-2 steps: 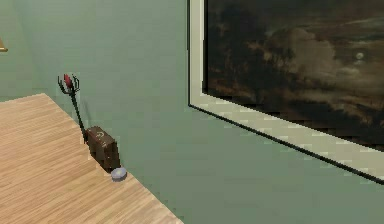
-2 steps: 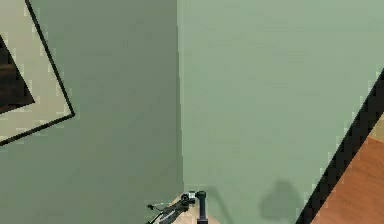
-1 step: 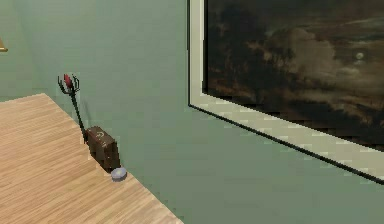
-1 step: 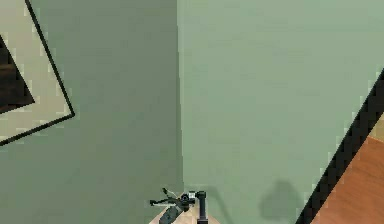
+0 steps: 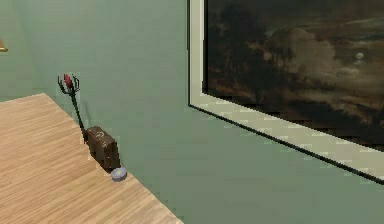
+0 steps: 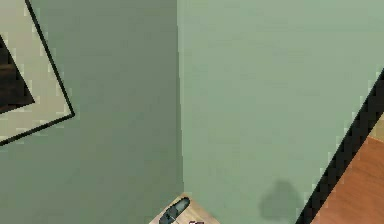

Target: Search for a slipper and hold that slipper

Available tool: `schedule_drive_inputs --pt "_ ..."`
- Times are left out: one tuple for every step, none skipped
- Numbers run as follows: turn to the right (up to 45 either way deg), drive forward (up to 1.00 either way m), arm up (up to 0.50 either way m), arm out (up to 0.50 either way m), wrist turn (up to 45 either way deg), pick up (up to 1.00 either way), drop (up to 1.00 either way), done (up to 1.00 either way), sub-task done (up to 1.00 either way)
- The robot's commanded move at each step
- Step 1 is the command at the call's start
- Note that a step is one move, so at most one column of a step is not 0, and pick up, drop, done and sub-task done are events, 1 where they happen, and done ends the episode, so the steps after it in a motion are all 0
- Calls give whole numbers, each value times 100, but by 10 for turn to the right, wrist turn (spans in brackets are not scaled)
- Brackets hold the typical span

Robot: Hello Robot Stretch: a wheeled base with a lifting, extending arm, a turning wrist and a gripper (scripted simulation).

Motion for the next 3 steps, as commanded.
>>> schedule_drive_inputs --pt "0 0 0 0 0 100 0 0 0" --pt "0 0 10 0 0 0 0 0 0" --pt "0 0 0 0 0 0 0 100 0"
